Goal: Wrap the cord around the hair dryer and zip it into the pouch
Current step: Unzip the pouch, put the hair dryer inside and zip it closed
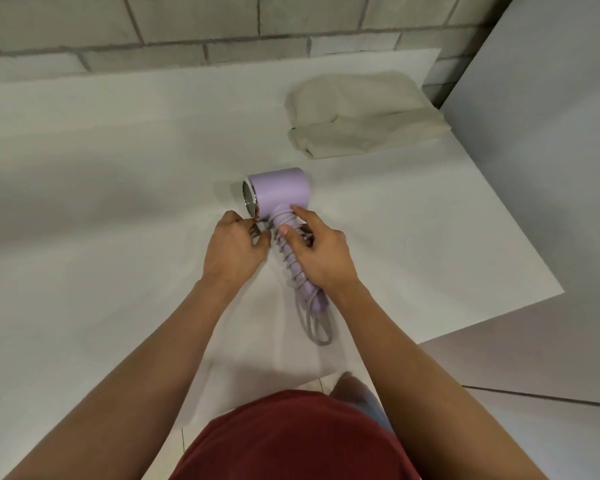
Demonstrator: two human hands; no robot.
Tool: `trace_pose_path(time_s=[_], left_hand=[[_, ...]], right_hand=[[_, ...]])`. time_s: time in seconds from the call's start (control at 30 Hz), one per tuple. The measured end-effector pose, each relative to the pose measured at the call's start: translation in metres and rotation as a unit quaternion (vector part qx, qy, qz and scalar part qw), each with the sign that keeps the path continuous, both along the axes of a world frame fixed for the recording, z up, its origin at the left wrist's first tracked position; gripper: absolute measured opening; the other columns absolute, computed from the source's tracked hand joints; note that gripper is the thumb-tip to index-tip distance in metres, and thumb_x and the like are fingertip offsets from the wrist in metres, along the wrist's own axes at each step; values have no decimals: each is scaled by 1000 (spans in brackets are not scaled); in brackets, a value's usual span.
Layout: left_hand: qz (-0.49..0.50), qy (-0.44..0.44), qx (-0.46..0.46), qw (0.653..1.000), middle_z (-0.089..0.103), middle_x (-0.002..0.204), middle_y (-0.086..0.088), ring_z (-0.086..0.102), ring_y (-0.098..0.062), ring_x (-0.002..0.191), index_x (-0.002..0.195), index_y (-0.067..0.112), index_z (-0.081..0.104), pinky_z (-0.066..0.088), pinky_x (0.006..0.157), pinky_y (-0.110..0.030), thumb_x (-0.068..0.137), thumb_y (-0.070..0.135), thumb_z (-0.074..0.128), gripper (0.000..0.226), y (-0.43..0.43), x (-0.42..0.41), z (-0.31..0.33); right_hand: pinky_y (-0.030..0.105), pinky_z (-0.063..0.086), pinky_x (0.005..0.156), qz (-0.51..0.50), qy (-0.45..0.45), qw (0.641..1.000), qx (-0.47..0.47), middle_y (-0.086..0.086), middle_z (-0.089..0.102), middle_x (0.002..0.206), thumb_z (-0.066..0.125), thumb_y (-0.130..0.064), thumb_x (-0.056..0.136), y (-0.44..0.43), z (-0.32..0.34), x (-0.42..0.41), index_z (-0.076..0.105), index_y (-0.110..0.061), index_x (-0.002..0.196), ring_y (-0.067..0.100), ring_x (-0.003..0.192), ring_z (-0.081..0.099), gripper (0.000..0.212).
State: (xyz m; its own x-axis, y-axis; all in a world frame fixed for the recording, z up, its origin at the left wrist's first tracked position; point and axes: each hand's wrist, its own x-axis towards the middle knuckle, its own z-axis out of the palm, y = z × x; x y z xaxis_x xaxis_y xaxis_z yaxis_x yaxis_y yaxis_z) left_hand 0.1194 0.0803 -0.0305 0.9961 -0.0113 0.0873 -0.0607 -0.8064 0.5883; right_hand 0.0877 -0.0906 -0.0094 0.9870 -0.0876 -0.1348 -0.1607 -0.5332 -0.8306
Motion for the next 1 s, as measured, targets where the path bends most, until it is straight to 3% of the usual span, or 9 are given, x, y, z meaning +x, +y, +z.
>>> trace_pose_path(time_s=[0.13, 0.23, 0.37, 0.53, 0.77, 0.9, 1.0], left_hand=[[0, -41, 32, 999, 63, 94, -19, 64, -40, 80, 94, 2, 76, 51, 68, -37, 90, 19, 70, 18, 2, -8, 10], [25, -91, 30, 995, 65, 104, -12, 62, -36, 94, 102, 8, 75, 53, 68, -40, 91, 20, 70, 17, -4, -13, 27], [26, -141, 10, 990, 66, 110, -4, 58, -29, 103, 107, 17, 74, 53, 71, -39, 92, 24, 68, 18, -31, -1, 56], [-29, -160, 8, 987, 68, 105, -3, 61, -29, 101, 104, 18, 76, 54, 72, -37, 91, 26, 68, 18, -85, 47, 79], [-27, -51, 72, 996, 62, 127, -6, 55, -30, 118, 126, 18, 68, 52, 87, -43, 100, 30, 55, 31, -148, 135, 83], [-36, 44, 147, 988, 53, 140, -14, 51, -36, 126, 145, 14, 54, 49, 97, -47, 102, 25, 50, 44, -158, 171, 64], [-45, 115, 179, 976, 47, 147, -16, 45, -38, 133, 150, 9, 44, 46, 104, -50, 102, 26, 51, 51, -158, 184, 47]], right_hand=[[31, 47, 102, 76, 5, 995, -71, 3, 66, 139, 44, -52, 108, -14, 3, 3, 43, -38, 156, 22, 122, 62, 50], [38, 49, 103, 105, -16, 991, -88, 0, 67, 136, 41, -54, 108, -31, 6, 7, 43, -36, 156, 20, 118, 63, 51], [37, 51, 101, 78, -48, 993, -78, -4, 70, 126, 47, -48, 108, -72, 19, 20, 49, -29, 153, 17, 111, 65, 49], [36, 51, 99, 10, -96, 989, -108, -3, 71, 118, 49, -47, 108, -148, 31, 63, 60, -26, 143, 18, 108, 64, 43], [40, 41, 106, -62, -163, 957, -231, 14, 63, 138, 49, -30, 109, -244, 38, 164, 68, -11, 133, 40, 123, 53, 36], [42, 36, 113, -30, -103, 952, -286, 17, 47, 154, 45, -23, 111, -279, 29, 202, 59, -7, 143, 44, 136, 43, 39], [38, 29, 122, 41, -28, 959, -279, 11, 25, 170, 38, -18, 112, -295, 18, 222, 44, -11, 155, 33, 153, 31, 44]])
